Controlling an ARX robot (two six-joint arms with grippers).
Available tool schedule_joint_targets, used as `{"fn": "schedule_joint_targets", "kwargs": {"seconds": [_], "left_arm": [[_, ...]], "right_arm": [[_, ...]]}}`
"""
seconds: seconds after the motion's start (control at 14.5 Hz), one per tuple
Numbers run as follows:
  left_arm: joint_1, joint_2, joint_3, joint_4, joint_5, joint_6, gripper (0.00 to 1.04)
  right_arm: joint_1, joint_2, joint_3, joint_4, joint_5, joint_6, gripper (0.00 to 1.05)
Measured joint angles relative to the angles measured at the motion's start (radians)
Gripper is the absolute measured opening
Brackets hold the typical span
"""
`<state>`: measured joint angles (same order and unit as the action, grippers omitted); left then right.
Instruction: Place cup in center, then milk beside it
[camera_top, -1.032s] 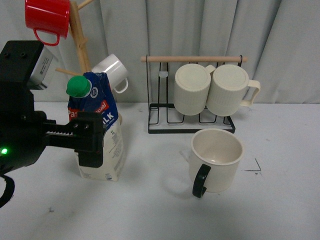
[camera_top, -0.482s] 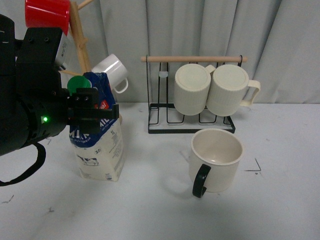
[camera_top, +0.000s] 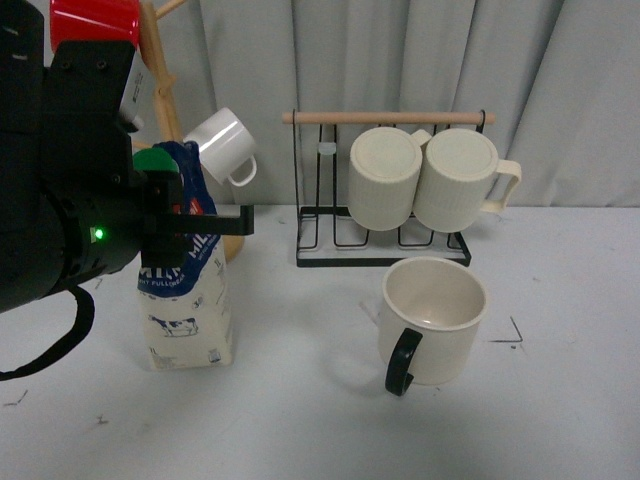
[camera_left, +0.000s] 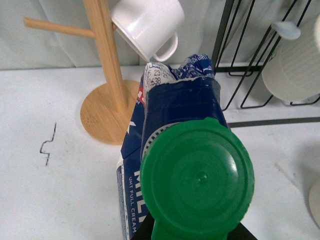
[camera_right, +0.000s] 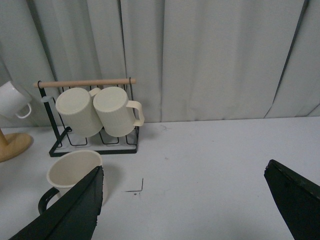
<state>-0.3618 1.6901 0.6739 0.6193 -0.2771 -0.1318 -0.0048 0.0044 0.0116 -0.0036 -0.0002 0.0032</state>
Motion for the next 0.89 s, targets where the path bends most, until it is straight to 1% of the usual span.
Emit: {"fn": "schedule_joint_targets", "kwargs": {"seconds": [0.14, 0.55, 0.62, 0.89], "left_arm": [[-0.037, -0.030, 0.003, -0.008, -0.042, -0.005, 0.05], [-0.150, 0.004, 0.062, -0.052, -0.095, -0.105, 0.05], [-0.197, 0.064, 0.075, -0.034, -0.112, -0.122, 0.04], [-0.223, 0.112, 0.103, -0.020, -0.095, -0.142, 0.04]], "right_arm": [[0.000, 0.000, 0.000, 0.000, 0.000, 0.000, 0.98], [0.000, 0.000, 0.000, 0.000, 0.000, 0.000, 0.98], [0.000, 0.000, 0.000, 0.000, 0.000, 0.000, 0.98], [0.000, 0.000, 0.000, 0.000, 0.000, 0.000, 0.98]]}}
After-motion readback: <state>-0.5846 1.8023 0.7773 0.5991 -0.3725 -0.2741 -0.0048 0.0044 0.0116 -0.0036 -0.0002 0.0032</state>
